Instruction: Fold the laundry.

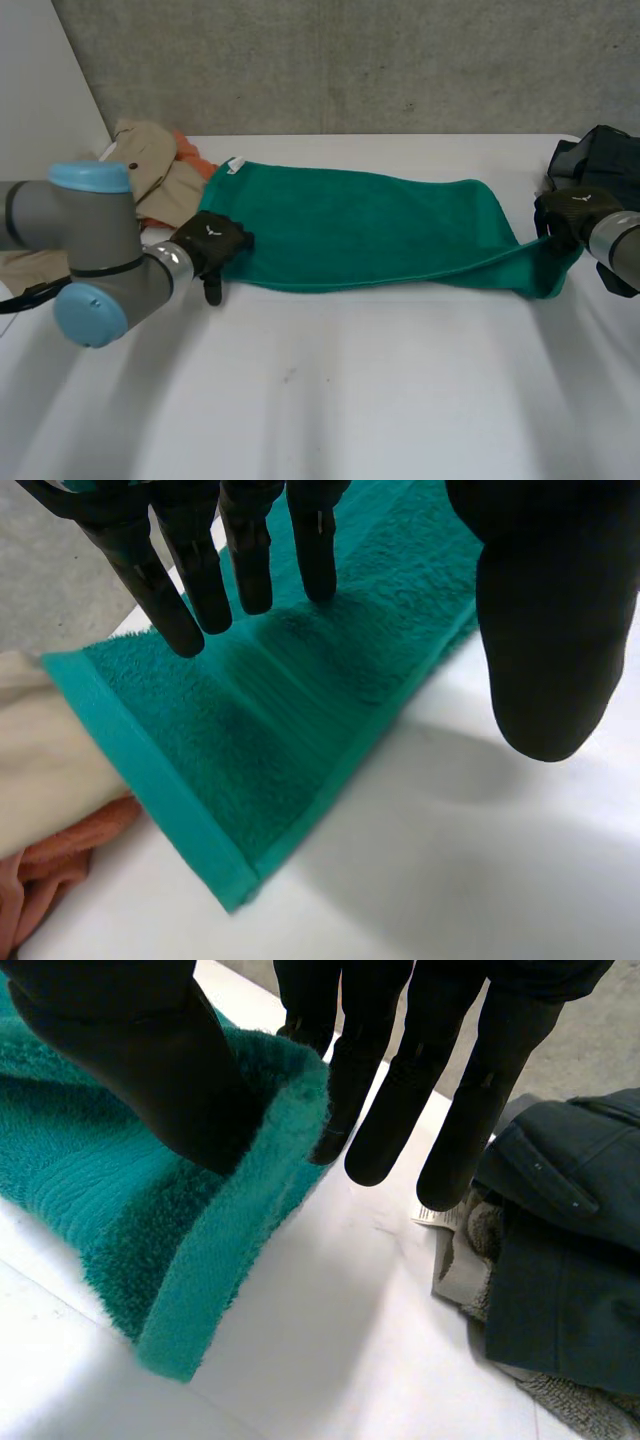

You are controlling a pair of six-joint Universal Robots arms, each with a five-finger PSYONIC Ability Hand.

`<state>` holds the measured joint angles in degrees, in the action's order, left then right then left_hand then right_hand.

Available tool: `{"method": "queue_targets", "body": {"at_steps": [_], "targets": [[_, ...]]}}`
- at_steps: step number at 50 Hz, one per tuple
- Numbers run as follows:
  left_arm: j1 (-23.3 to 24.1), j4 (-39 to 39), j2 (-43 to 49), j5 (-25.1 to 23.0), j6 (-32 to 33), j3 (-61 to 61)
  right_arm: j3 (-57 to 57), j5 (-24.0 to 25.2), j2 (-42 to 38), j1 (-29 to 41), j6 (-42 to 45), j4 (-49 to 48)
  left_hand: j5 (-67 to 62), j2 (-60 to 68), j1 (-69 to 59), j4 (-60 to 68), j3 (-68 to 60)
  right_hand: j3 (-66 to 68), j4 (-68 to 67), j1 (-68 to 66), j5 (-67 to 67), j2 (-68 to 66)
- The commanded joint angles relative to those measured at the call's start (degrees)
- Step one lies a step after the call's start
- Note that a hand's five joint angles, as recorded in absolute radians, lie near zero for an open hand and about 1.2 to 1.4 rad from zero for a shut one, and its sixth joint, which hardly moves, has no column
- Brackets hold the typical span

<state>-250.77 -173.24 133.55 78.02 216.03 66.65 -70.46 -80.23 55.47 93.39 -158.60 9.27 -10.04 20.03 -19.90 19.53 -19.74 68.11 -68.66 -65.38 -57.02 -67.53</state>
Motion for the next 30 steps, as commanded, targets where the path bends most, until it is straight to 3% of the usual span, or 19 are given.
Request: {"method": "queue_targets", "body": {"at_steps": [1, 13, 18, 19, 21, 30], "targets": [[1.52, 4.04, 5.75, 2.66, 0.53, -9.07, 2.52, -0.45, -2.56, 1.35, 0.49, 0.75, -6.99, 7.0, -7.13, 7.5, -7.29, 11.89, -11.34, -14.62, -12.98, -12.47], [2.31, 10.29, 11.91, 5.65, 2.47, -20.59, 4.46, -1.34, -4.32, 2.15, 0.58, 0.84, -19.26, 19.28, -19.41, 19.77, -19.56, 11.89, -11.34, -14.62, -12.98, -12.47], [2.31, 9.76, 12.52, 5.65, 2.64, -21.65, 3.93, -1.16, -4.05, 1.88, 0.58, 0.84, -37.56, 37.57, -37.7, 38.07, -37.86, 11.89, -11.34, -14.62, -12.98, -12.47], [2.31, 9.33, 12.44, 5.48, 2.64, -21.57, 3.75, -1.07, -3.97, 1.88, 0.58, 0.84, -50.43, 50.44, -50.57, 50.94, -50.72, 11.89, -11.34, -14.62, -12.98, -12.47], [2.39, 8.8, 12.35, 5.3, 2.64, -21.48, 3.49, -1.07, -3.79, 1.79, 0.58, 0.84, -59.93, 59.94, -60.07, 60.44, -60.23, 11.89, -11.34, -14.62, -12.98, -12.47], [2.13, 7.56, 11.3, 5.13, 2.38, -19.2, 1.82, -0.63, -2.12, 1.88, 0.93, 2.15, -59.96, 59.97, -60.1, 60.47, -60.26, 11.89, -11.34, -14.62, -12.98, -12.47]]}}
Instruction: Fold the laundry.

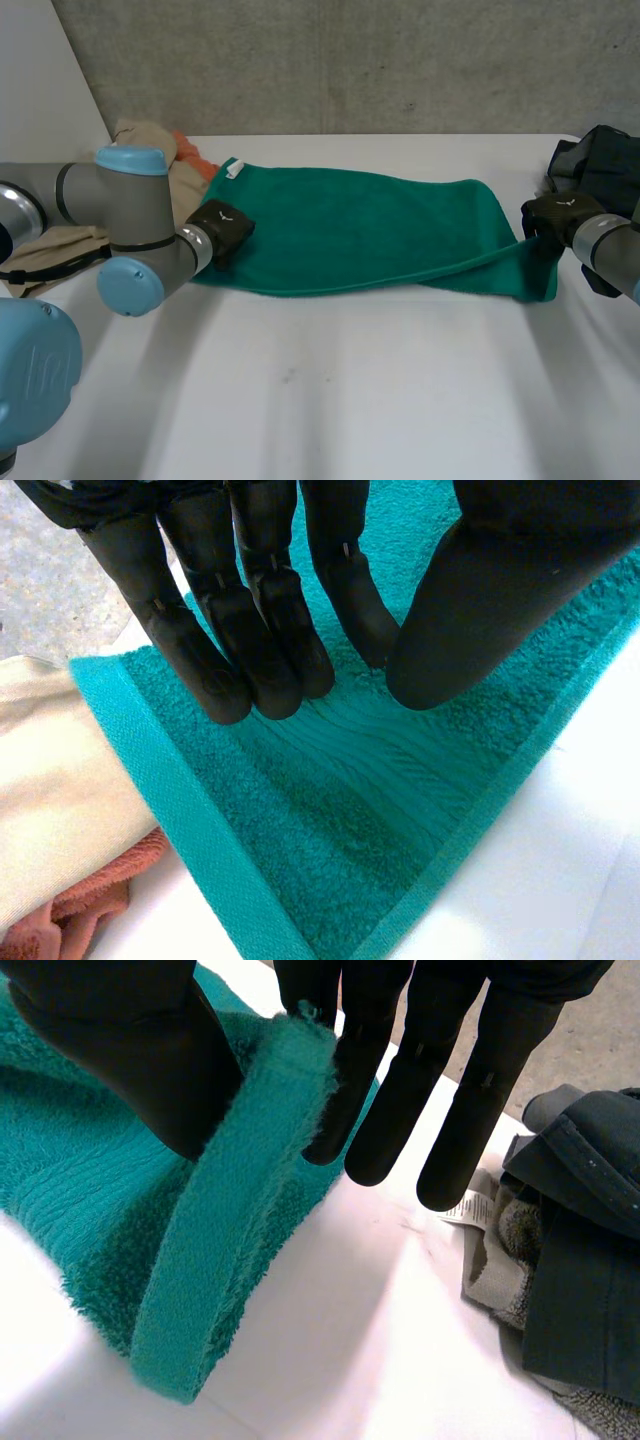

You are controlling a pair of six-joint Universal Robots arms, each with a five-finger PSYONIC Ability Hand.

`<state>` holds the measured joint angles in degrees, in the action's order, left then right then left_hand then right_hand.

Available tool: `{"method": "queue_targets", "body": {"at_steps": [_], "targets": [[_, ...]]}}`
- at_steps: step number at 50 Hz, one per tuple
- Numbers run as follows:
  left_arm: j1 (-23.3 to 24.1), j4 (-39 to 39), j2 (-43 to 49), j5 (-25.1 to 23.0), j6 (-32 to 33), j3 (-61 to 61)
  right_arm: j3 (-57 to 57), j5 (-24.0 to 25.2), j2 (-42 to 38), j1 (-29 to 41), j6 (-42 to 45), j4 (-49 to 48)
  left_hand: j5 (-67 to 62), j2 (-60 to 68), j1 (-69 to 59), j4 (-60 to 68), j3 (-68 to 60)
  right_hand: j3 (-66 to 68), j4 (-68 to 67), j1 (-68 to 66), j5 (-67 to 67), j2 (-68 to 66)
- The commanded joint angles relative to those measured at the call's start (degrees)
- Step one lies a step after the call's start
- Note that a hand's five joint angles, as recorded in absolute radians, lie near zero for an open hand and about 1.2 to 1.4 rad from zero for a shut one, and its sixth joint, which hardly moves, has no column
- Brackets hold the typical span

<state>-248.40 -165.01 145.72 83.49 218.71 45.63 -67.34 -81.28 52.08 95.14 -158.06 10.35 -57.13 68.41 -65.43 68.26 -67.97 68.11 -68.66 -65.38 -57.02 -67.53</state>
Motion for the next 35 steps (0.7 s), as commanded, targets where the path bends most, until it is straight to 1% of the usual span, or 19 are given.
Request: {"method": "queue_targets", "body": {"at_steps": [1, 7, 11, 12, 15, 16, 17, 18, 19, 22, 24, 30, 35], "targets": [[-0.41, -0.58, -1.14, -0.35, -0.38, 2.27, -1.39, 0.59, 1.53, 0.13, 0.65, 1.34, -12.87, 11.59, -14.57, 11.74, -12.03, 11.89, -11.34, -14.62, -12.98, -12.47], [-0.85, 0.65, -5.0, -0.44, -0.74, 7.01, -1.74, 2.08, 2.67, -0.04, 3.9, 4.15, -12.87, 11.59, -14.57, 11.74, -12.03, 11.89, -11.34, -14.62, -12.98, -12.47], [-1.82, 1.97, -8.61, -0.35, -0.47, 12.28, -1.83, 3.4, 3.55, -0.66, 9.43, 7.22, -12.87, 11.59, -14.57, 11.74, -12.03, 11.89, -11.34, -14.62, -12.98, -12.47], [-2.34, 2.23, -10.01, -0.43, -0.47, 14.38, -1.83, 3.67, 3.73, -1.09, 12.31, 8.62, -12.87, 11.59, -14.57, 11.74, -12.03, 11.89, -11.34, -14.62, -12.98, -12.47], [-3.49, 1.53, -12.82, -1.31, -0.91, 17.98, -1.92, 4.11, 4.43, -1.97, 15.58, 10.04, -12.87, 11.59, -14.57, 11.74, -12.03, 11.89, -11.34, -14.62, -12.98, -12.47], [-3.84, 0.92, -13.36, -1.84, -1.0, 18.61, -1.92, 4.19, 4.52, -1.98, 15.85, 10.13, -0.9, -0.38, -2.59, -0.24, -0.06, 11.89, -11.34, -14.62, -12.98, -12.47], [-4.19, -0.04, -13.71, -2.62, -1.09, 19.31, -1.92, 4.11, 4.35, -1.98, 15.86, 10.04, 15.87, -17.15, 14.18, -17.01, 16.71, 11.89, -11.34, -14.62, -12.98, -12.47], [-4.46, -0.84, -13.97, -3.15, -1.09, 19.93, -1.83, 4.11, 4.26, -1.98, 15.77, 9.95, 26.2, -27.48, 24.51, -27.33, 27.04, 11.89, -11.34, -14.62, -12.98, -12.47], [-5.15, -2.67, -14.32, -4.03, -0.91, 20.63, -1.74, 4.19, 4.08, -1.98, 15.51, 9.78, 32.47, -33.75, 30.77, -33.6, 33.3, 11.89, -11.34, -14.62, -12.98, -12.47], [-6.47, -4.97, -14.68, -4.83, -1.09, 21.25, -1.48, 3.76, 3.12, -1.89, 14.63, 8.99, 27.34, -28.62, 25.65, -28.47, 28.18, 11.89, -11.34, -14.62, -12.98, -12.47], [-7.01, -5.06, -14.77, -4.74, -1.18, 21.43, -1.13, 3.67, 2.76, -1.89, 14.19, 8.46, 25.47, -26.75, 23.77, -26.6, 26.31, 11.89, -11.34, -14.62, -12.98, -12.47], [-8.59, -2.51, -15.03, -5.0, -0.83, 23.36, 0.01, 2.0, 1.44, -2.59, 13.13, 6.79, 25.63, -26.91, 23.93, -26.76, 26.46, 11.89, -11.34, -14.62, -12.98, -12.47], [-10.17, -3.3, -14.42, -7.11, 1.02, 24.33, 0.02, 1.65, 0.65, -2.24, 13.22, 6.79, 28.15, -29.43, 26.46, -29.29, 28.99, 11.89, -11.34, -14.62, -12.98, -12.47]]}}
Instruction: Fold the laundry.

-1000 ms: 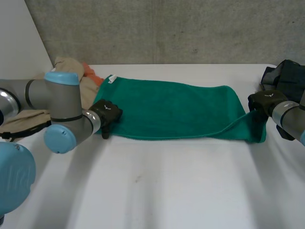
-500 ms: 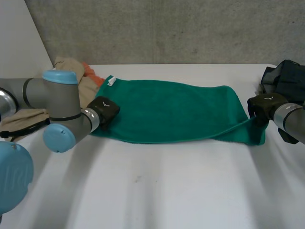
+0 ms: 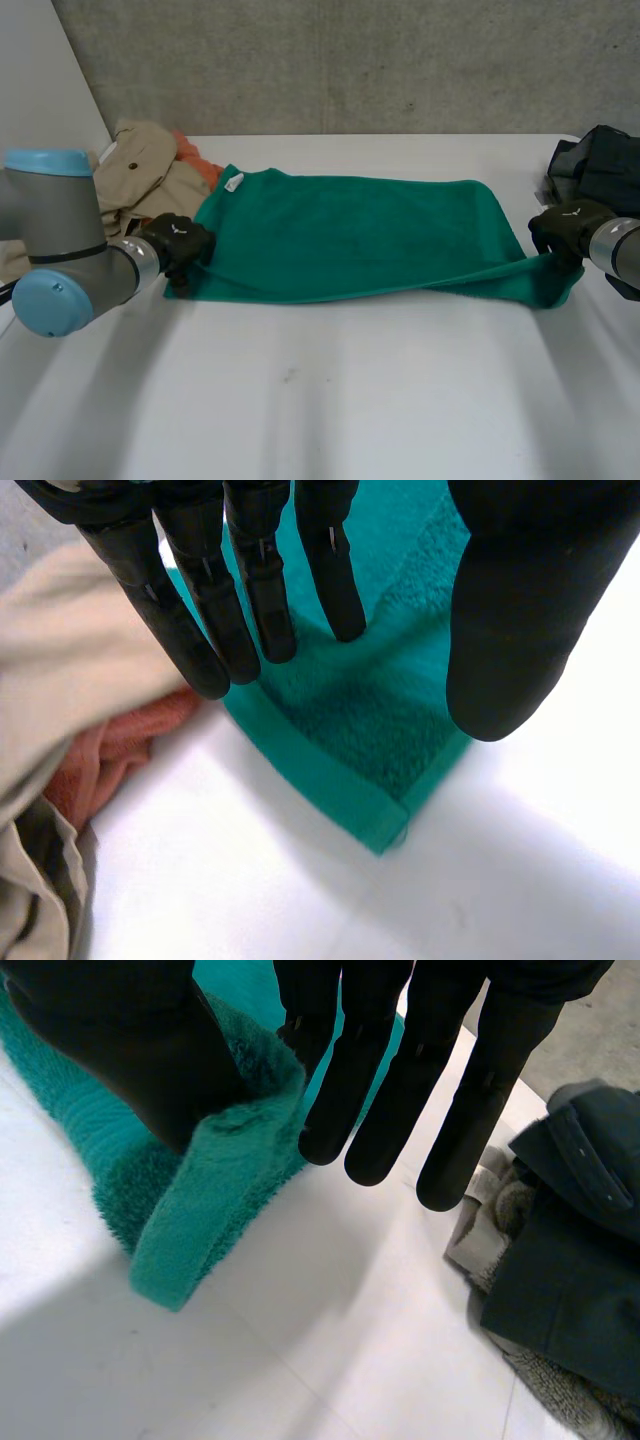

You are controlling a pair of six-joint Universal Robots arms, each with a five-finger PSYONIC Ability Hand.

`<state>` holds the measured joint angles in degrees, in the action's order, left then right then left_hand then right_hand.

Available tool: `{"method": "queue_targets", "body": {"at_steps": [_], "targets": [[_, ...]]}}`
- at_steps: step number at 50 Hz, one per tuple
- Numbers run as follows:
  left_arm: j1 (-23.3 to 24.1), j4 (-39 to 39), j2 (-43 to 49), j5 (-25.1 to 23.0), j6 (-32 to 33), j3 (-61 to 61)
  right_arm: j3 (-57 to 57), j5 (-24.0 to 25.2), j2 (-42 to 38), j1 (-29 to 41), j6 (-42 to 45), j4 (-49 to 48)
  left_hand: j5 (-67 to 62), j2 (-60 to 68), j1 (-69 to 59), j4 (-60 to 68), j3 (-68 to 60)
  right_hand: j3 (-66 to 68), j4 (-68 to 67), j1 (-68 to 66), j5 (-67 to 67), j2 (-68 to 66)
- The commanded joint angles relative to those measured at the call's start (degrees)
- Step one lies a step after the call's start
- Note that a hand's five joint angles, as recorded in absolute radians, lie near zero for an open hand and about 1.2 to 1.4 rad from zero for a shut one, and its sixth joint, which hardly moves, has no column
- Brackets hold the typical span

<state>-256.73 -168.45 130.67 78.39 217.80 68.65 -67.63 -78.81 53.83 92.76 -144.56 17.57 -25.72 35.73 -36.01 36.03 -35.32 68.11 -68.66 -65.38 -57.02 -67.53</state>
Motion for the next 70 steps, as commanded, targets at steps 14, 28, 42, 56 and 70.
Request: {"method": "queue_targets", "body": {"at_steps": [14, 28, 42, 56, 70], "targets": [[-2.46, -1.35, 4.94, -2.63, 4.83, -1.67, -1.63, -0.82, -1.1, 2.51, -0.11, -0.87, -1.24, 1.23, -0.95, 0.93, -1.64, 11.89, -11.34, -14.62, -12.98, -12.47], [-1.93, -6.27, 6.61, -2.19, 5.18, -3.25, -3.13, -0.82, -1.1, 2.6, -0.02, -1.04, -13.51, 13.5, -13.22, 13.21, -13.91, 11.89, -11.34, -14.62, -12.98, -12.47], [-0.44, -6.89, 8.64, -2.19, 5.62, -6.15, -4.27, -0.82, -1.01, 2.6, 0.07, -1.04, -12.33, 12.32, -12.04, 12.03, -12.73, 11.89, -11.34, -14.62, -12.98, -12.47], [1.23, 1.01, 2.5, 4.22, 7.03, -2.65, -7.34, -0.03, 3.47, 1.02, 1.38, 0.89, -44.28, 44.27, -43.99, 43.97, -44.68, 11.89, -11.34, -14.62, -12.98, -12.47], [-7.29, 16.92, -21.77, -3.51, 16.77, 27.23, -19.21, 7.09, 12.26, -11.11, 41.19, 23.74, -44.28, 44.27, -43.99, 43.97, -44.68, 11.89, -11.34, -14.62, -12.98, -12.47]]}}
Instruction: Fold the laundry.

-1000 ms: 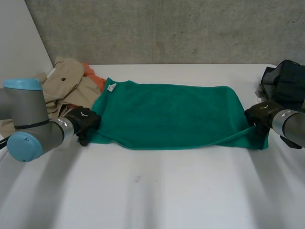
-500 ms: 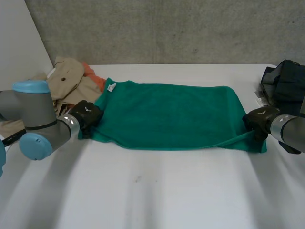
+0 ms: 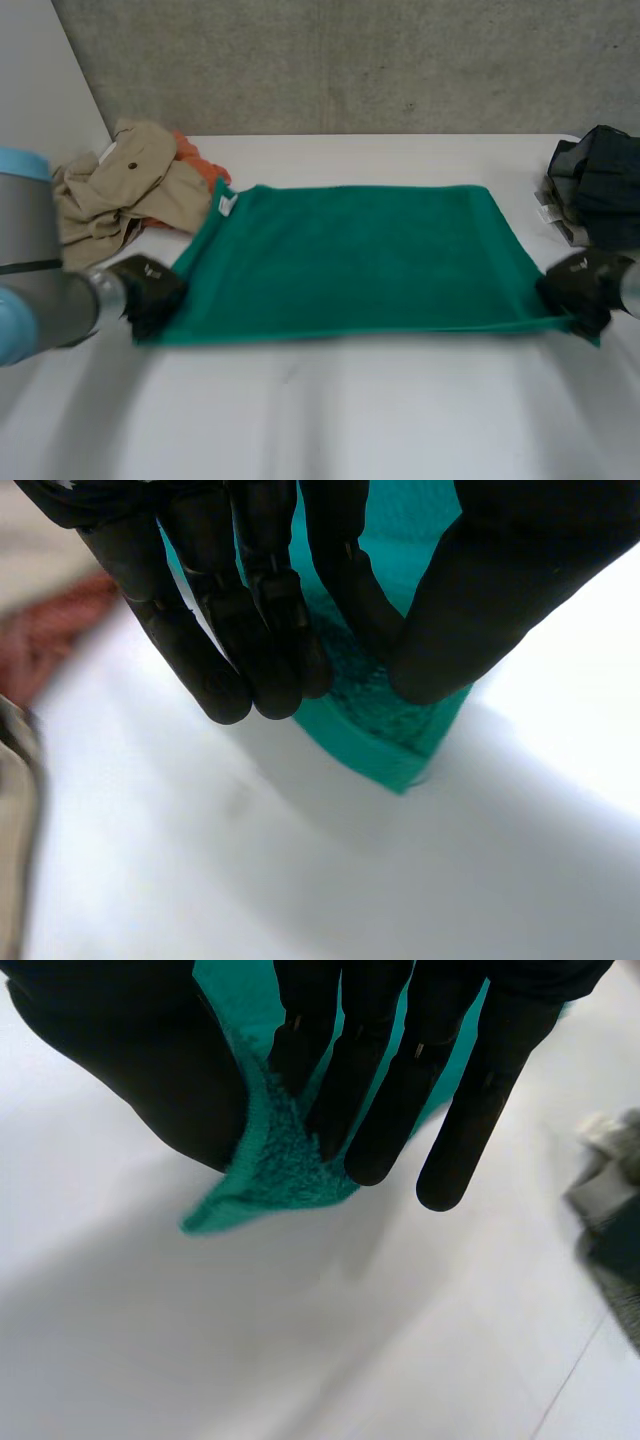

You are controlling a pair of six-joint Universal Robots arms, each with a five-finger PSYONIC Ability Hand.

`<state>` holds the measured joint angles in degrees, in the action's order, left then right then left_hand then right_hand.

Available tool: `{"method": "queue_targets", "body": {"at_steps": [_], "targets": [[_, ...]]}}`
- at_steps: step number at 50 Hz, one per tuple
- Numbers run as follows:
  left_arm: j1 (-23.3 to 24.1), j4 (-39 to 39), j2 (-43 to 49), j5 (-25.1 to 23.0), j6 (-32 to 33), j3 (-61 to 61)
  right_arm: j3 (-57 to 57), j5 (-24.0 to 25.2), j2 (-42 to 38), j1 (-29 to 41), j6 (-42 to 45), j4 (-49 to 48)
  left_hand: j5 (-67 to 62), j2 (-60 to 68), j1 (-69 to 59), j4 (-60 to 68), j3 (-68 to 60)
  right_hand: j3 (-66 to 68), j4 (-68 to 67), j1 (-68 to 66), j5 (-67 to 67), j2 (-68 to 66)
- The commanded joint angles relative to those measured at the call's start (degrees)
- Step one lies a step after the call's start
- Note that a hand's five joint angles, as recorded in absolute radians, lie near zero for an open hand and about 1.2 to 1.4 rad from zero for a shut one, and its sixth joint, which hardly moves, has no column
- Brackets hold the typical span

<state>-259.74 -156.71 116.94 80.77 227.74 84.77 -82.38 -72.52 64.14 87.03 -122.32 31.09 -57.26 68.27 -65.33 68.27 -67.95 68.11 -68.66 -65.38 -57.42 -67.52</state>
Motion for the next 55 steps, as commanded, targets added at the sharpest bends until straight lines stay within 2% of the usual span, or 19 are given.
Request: {"method": "queue_targets", "body": {"at_steps": [1, 7, 15, 19, 24, 27, 32, 36, 42, 43, 44, 45, 46, 47, 51, 55], "targets": [[-4.46, 5.62, -8.3, -6.5, 7.62, 11.56, -4.54, 0.71, 1.95, -5.56, 19.14, 10.4, -12.74, 11.73, -14.67, 11.73, -12.05, 11.89, -11.34, -14.62, -12.58, -12.48], [-3.41, 4.84, -6.38, -6.33, 6.93, 7.79, -3.22, 0.8, 0.99, -3.45, 11.41, 6.36, -12.74, 11.73, -14.67, 11.73, -12.05, 11.89, -11.34, -14.62, -12.58, -12.48], [1.25, 4.04, -2.86, -3.87, 0.16, -1.88, 0.55, 0.54, -1.74, -1.25, 3.15, -1.28, -12.74, 11.73, -14.67, 11.73, -12.05, 11.89, -11.34, -14.62, -12.58, -12.48], [3.97, 1.24, -1.19, -3.43, -2.21, -9.25, 4.15, 0.36, -3.67, 0.85, -3.79, -7.61, -12.74, 11.73, -14.67, 11.73, -12.05, 11.89, -11.34, -14.62, -12.58, -12.48], [7.13, -4.38, 6.61, -0.98, -5.63, -22.76, 10.21, -2.53, -7.53, 4.28, -11.78, -17.52, -12.74, 11.73, -14.67, 11.73, -12.05, 11.89, -11.34, -14.62, -12.58, -12.48], [8.19, -5.71, 11.45, 1.22, -6.43, -29.55, 13.29, -4.2, -9.73, 5.6, -13.47, -21.93, -12.74, 11.73, -14.67, 11.73, -12.05, 11.89, -11.34, -14.62, -12.58, -12.48], [8.9, -5.37, 23.65, 7.54, -6.7, -46.66, 20.22, -7.98, -16.14, 7.97, -13.82, -31.06, -12.74, 11.73, -14.67, 11.73, -12.05, 11.89, -11.34, -14.62, -12.58, -12.48], [9.25, -4.22, 30.52, 10.01, -6.61, -57.39, 24.8, -8.87, -20.79, 9.38, -13.12, -36.34, -12.74, 11.73, -14.67, 11.73, -12.05, 11.89, -11.34, -14.62, -12.58, -12.48], [10.92, -4.83, 36.16, 6.68, -7.05, -66.65, 31.22, -9.13, -27.57, 10.88, -11.8, -42.5, -12.74, 11.73, -14.67, 11.73, -12.05, 11.89, -11.34, -14.62, -12.58, -12.48], [11.36, -5.62, 37.39, 5.81, -6.96, -68.49, 33.23, -9.74, -29.5, 11.31, -11.63, -43.73, -12.74, 11.73, -14.67, 11.73, -12.05, -2.46, 3.0, -0.27, 1.77, 1.87], [11.62, -6.32, 38.01, 5.54, -7.05, -69.2, 34.47, -10.27, -30.47, 11.58, -11.54, -44.27, -1.6, 0.59, -3.53, 0.59, -0.91, -27.08, 27.62, 24.35, 26.39, 26.49], [11.71, -6.76, 38.45, 5.54, -7.05, -69.91, 35.79, -10.8, -31.44, 11.76, -11.45, -44.53, 17.16, -18.17, 15.23, -18.17, 17.85, -48.48, 49.02, 45.75, 47.79, 47.88], [11.8, -7.46, 38.89, 5.71, -7.14, -70.44, 37.02, -11.41, -32.49, 12.02, -11.45, -44.88, 42.99, -44.0, 41.06, -44.01, 43.69, -58.11, 58.66, 55.38, 57.42, 57.52], [11.97, -9.04, 39.42, 6.67, -7.57, -71.31, 39.55, -13.07, -34.33, 12.72, -11.36, -45.15, 57.26, -58.27, 55.33, -58.27, 57.95, -58.11, 58.66, 55.38, 57.42, 57.52], [12.06, -11.77, 38.11, 10.44, -9.59, -70.62, 41.95, -16.68, -34.88, 12.81, -11.88, -43.14, 57.26, -58.27, 55.33, -58.27, 57.95, -58.11, 58.66, 55.38, 57.42, 57.52], [11.98, -11.87, 33.64, 13.17, -12.4, -64.85, 38.37, -16.17, -29.37, 12.55, -16.7, -37.18, 57.26, -58.27, 55.33, -58.27, 57.95, -58.11, 58.66, 55.38, 57.42, 57.52]]}}
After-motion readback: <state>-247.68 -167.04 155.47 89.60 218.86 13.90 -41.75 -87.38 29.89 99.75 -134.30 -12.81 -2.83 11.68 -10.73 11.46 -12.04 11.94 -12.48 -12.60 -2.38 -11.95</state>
